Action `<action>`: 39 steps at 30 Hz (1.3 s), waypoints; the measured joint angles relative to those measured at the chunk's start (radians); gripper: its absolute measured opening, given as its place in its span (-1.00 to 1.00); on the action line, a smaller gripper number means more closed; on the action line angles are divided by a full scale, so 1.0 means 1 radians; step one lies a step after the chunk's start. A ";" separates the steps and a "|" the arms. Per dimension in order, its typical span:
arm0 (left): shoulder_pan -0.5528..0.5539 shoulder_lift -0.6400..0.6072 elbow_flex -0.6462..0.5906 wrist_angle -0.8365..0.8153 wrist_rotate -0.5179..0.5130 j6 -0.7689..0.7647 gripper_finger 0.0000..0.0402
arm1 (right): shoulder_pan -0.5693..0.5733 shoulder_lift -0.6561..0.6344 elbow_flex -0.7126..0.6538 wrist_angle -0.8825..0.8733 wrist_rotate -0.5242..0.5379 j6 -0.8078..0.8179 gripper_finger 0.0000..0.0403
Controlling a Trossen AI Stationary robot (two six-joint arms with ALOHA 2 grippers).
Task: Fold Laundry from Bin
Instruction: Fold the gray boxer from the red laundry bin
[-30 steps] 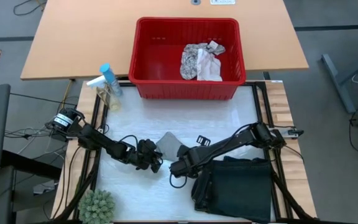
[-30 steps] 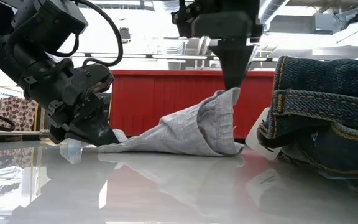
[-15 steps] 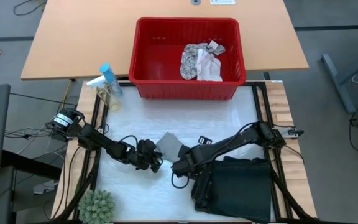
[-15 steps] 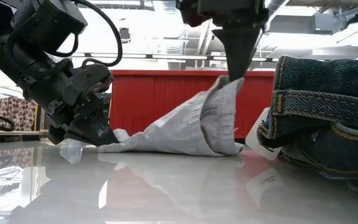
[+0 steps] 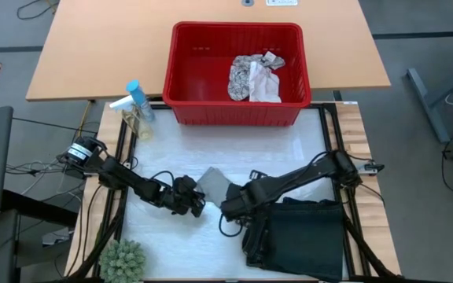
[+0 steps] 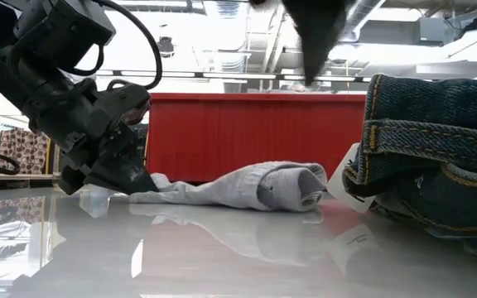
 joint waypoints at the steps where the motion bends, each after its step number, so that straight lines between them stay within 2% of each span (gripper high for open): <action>1: 0.002 -0.010 -0.001 -0.007 0.003 -0.007 -1.00 | 0.009 -0.013 0.001 0.064 0.002 -0.030 -0.15; 3: 0.012 -0.036 -0.004 -0.022 0.013 -0.003 -1.00 | 0.024 -0.025 0.002 0.161 0.003 -0.085 -0.15; 7: 0.062 -0.113 -0.008 -0.049 0.053 0.066 -1.00 | 0.029 -0.008 0.001 0.236 0.003 -0.122 -0.15; 16: 0.156 -0.243 -0.007 -0.107 0.189 0.163 -1.00 | 0.003 0.164 0.000 0.432 0.009 -0.278 -0.13; 18: 0.160 -0.253 -0.006 -0.120 0.200 0.170 -1.00 | 0.002 0.197 0.000 0.432 0.045 -0.275 -0.13; 24: 0.160 -0.254 -0.005 -0.141 0.207 0.166 -1.00 | -0.005 0.266 0.000 0.415 0.177 -0.262 -0.13; 33: 0.154 -0.265 -0.004 -0.129 0.211 0.178 -1.00 | -0.041 0.315 0.000 0.369 0.097 -0.247 -0.13; 39: 0.134 -0.295 -0.001 0.067 0.057 0.441 -1.00 | -0.039 0.317 0.000 0.368 0.081 -0.288 -0.13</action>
